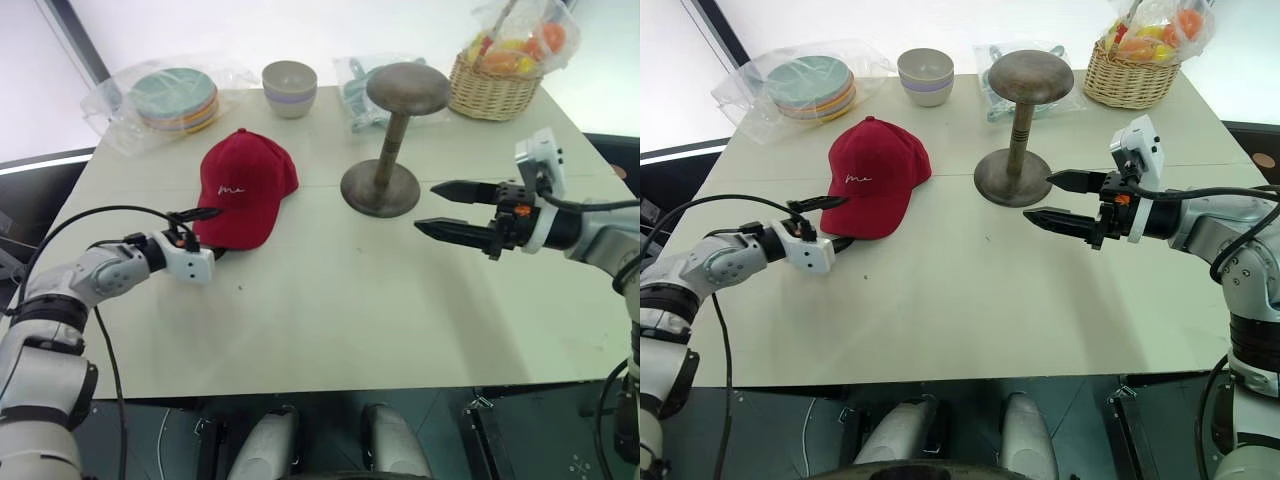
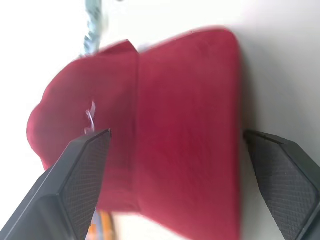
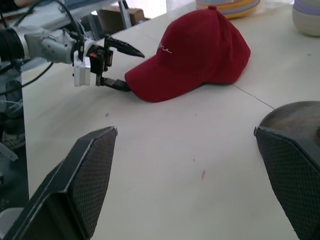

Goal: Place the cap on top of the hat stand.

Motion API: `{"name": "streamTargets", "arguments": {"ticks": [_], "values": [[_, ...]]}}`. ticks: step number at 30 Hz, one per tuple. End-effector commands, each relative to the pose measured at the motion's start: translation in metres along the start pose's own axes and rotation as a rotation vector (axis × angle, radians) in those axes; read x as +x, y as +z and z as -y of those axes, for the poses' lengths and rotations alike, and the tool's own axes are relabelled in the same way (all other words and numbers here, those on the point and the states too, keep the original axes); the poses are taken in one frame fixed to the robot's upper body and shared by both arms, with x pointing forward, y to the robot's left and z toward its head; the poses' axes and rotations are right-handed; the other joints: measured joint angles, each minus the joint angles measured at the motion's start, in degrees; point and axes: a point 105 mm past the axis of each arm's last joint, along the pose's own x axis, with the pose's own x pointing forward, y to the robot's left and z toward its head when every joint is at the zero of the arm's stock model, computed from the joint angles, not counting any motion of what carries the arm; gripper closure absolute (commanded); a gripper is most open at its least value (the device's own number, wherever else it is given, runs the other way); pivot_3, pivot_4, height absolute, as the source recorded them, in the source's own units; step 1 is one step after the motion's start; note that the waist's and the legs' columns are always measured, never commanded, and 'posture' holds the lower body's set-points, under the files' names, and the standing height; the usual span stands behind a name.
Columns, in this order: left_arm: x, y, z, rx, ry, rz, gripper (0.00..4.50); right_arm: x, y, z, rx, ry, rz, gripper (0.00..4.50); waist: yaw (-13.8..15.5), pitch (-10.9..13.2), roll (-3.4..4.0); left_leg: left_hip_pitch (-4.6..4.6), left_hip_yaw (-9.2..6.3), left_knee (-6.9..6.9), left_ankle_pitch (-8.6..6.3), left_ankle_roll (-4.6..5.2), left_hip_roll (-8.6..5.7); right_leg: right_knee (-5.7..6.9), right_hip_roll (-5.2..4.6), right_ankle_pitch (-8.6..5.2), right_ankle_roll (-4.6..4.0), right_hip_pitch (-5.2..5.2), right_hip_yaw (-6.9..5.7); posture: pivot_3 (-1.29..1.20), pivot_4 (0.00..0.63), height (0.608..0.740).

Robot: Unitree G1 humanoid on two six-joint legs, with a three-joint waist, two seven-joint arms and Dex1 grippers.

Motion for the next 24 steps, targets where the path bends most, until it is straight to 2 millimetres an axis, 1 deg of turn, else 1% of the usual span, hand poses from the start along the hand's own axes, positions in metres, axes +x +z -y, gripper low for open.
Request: {"name": "streamTargets", "arguments": {"ticks": [1, 3, 5, 9, 11, 14, 15, 18, 20, 21, 22, 23, 24], "values": [[0.012, 0.002, -0.004, 0.061, 0.021, 0.003, 0.07, -0.005, 0.015, -0.005, -0.052, -0.004, 0.042, 0.0, 0.0, 0.0, 0.0, 0.0, 0.0, 0.0, 0.0, 0.0, 0.0, 0.0, 0.0, 0.0, 0.0, 0.0, 0.0, 0.0, 0.15, 0.74], [0.019, 0.002, -0.004, 0.073, 0.025, -0.006, 0.6, -0.005, 0.016, -0.004, -0.055, -0.014, 0.045, 0.0, 0.0, 0.0, 0.0, 0.0, 0.0, 0.01, 0.0, 0.0, -0.02, 0.05, 0.0, 0.0, 0.0, 0.0, 0.0, 0.0, 0.15, 0.74], [0.025, 0.003, -0.008, 0.081, 0.046, -0.007, 1.36, -0.006, 0.018, -0.003, -0.058, -0.021, 0.048, 0.0, -0.1, 0.0, -0.04, 0.0, 0.0, 0.05, 0.0, 0.01, -0.04, 0.28, -0.01, 0.0, 0.01, -0.01, 0.0, 0.0, 0.15, 0.74], [0.03, 0.004, -0.019, 0.098, 0.095, -0.006, 3.58, -0.006, 0.019, -0.004, -0.06, -0.031, 0.052, 0.0, -0.1, 0.1, -0.13, -0.04, 0.02, 0.06, 0.01, 0.0, -0.04, 0.45, -0.01, -0.01, 0.01, -0.17, 0.0, 0.0, 0.15, 0.74], [0.033, 0.004, -0.027, 0.098, 0.134, -0.01, 4.49, -0.006, 0.019, -0.004, -0.06, -0.037, 0.055, 0.0, 0.0, 0.1, -0.14, -0.08, 0.03, 0.08, 0.02, -0.03, -0.04, 0.49, -0.01, -0.01, 0.01, -0.22, 0.0, 0.0, 0.15, 0.74], [0.036, 0.004, -0.039, 0.097, 0.189, -0.017, 4.49, -0.006, 0.019, -0.004, -0.059, -0.039, 0.057, 0.0, -0.1, 0.1, -0.14, -0.07, 0.05, 0.14, 0.02, -0.03, -0.08, 0.52, -0.07, -0.01, 0.01, -0.19, 0.01, 0.0, 0.15, 0.74], [0.037, 0.004, -0.047, 0.097, 0.221, -0.024, 4.49, -0.005, 0.019, -0.004, -0.059, -0.04, 0.059, 0.0, -0.1, 0.1, -0.15, -0.07, 0.05, 0.15, 0.02, -0.02, -0.09, 0.52, -0.07, -0.01, 0.01, -0.19, 0.01, 0.0, 0.15, 0.74], [0.037, 0.0, -0.081, 0.099, 0.339, -0.059, 4.49, -0.006, 0.021, -0.002, -0.067, -0.049, 0.063, 0.0, -0.1, 0.1, -0.18, -0.1, 0.04, 0.18, 0.03, -0.02, -0.08, 0.55, -0.06, -0.01, 0.01, -0.23, 0.0, 0.0, 0.15, 0.74], [0.033, 0.002, -0.112, 0.138, 0.428, -0.064, 4.49, -0.011, 0.024, 0.002, -0.081, -0.075, 0.063, 0.0, -0.1, 0.1, -0.2, -0.23, 0.03, 0.27, 0.03, -0.03, -0.07, 0.57, -0.05, -0.01, 0.01, -0.32, -0.01, 0.0, 0.15, 0.74], [0.03, 0.005, -0.133, 0.166, 0.48, -0.064, 4.49, -0.016, 0.026, 0.007, -0.092, -0.102, 0.063, 0.0, -0.1, 0.1, -0.2, -0.43, -0.02, 0.47, 0.02, -0.03, -0.06, 0.59, -0.02, -0.01, 0.01, -0.42, -0.05, 0.0, 0.15, 0.74], [0.026, 0.012, -0.157, 0.192, 0.543, -0.052, 4.49, -0.023, 0.031, 0.014, -0.104, -0.138, 0.067, 0.0, 0.0, 0.1, -0.22, -0.7, -0.09, 0.74, 0.0, 0.0, -0.04, 0.61, 0.01, -0.01, 0.01, -0.57, -0.11, 0.0, 0.15, 0.74], [0.024, 0.019, -0.176, 0.223, 0.59, -0.04, 4.49, -0.029, 0.035, 0.021, -0.114, -0.169, 0.073, 0.0, 0.0, 0.1, -0.25, -0.98, -0.14, 0.95, 0.0, 0.0, -0.06, 0.65, -0.01, 0.01, 0.05, -0.75, -0.16, 0.0, 0.15, 0.74], [0.022, 0.027, -0.192, 0.252, 0.621, -0.029, 4.49, -0.035, 0.039, 0.027, -0.121, -0.196, 0.079, 0.0, 0.0, 0.1, -0.26, -1.06, -0.14, 1.0, 0.01, 0.01, -0.12, 0.67, -0.06, 0.05, 0.13, -0.8, -0.16, 0.0, 0.15, 0.74]]}}
